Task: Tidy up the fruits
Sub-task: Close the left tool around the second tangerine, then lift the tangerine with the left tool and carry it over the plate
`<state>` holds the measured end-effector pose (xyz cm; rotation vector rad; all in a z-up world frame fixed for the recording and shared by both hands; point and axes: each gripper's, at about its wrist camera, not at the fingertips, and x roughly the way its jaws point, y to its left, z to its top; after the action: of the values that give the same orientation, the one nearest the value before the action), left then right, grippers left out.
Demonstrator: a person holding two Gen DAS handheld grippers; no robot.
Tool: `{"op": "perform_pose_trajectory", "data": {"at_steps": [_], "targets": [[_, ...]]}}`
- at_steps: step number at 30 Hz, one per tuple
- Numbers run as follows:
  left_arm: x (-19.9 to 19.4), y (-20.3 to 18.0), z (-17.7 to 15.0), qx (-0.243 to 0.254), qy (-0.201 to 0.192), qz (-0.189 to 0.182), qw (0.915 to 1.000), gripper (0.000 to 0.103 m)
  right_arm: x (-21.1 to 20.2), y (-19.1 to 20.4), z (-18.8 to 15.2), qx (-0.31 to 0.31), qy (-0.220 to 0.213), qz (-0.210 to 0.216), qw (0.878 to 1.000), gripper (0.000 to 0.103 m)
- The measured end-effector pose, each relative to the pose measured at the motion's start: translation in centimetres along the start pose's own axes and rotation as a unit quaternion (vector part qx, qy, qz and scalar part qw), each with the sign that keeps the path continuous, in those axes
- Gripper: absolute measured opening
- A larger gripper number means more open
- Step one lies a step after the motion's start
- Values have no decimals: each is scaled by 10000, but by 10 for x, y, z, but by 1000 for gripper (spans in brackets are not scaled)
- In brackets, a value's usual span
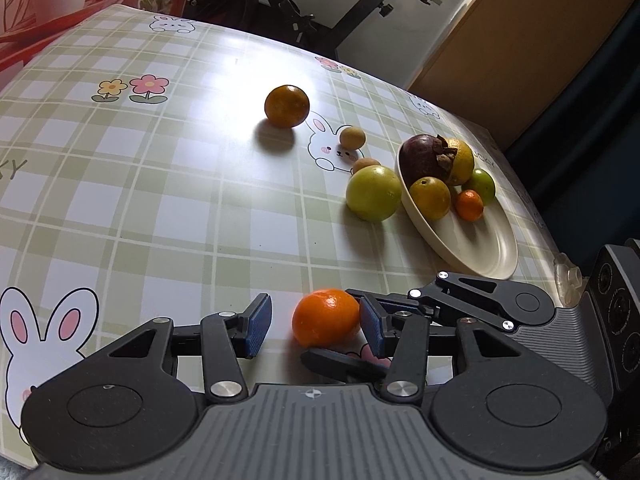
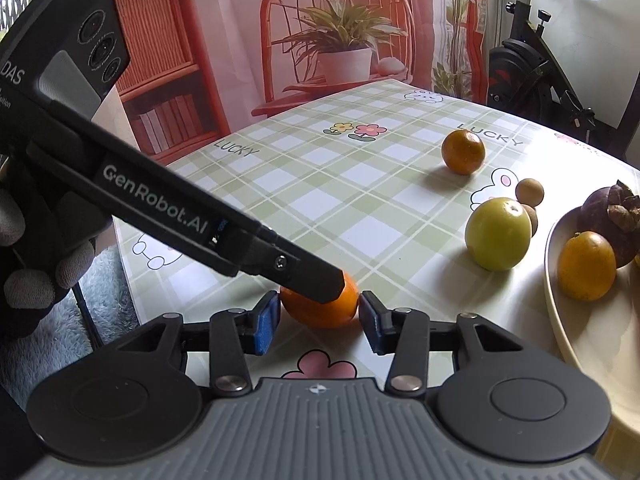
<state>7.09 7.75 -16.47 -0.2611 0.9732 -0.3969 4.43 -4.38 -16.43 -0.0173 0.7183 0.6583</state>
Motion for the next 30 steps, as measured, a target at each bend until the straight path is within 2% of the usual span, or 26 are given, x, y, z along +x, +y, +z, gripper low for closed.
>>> {"op": "perform_pose_trajectory", "data": {"at_steps": [9, 12, 16, 26, 30], "targets": [[8, -3, -3, 92, 149, -109, 9998, 52, -2, -3, -3, 158, -47, -15, 9999, 46], [11, -7, -4, 175, 154, -89, 9997, 50, -3, -3, -4, 206, -57, -1, 9998, 46], [10, -6, -4, 179, 132, -162, 9996, 41, -3, -2, -5, 204, -58, 4, 9998, 46], [11, -12, -4, 336, 146, -73, 9993, 40, -7, -7, -7, 443, -114, 112, 9989, 45], [8, -17, 0, 446, 89, -74, 9989, 40, -15, -10, -6, 470, -258, 63, 9985, 45]]}}
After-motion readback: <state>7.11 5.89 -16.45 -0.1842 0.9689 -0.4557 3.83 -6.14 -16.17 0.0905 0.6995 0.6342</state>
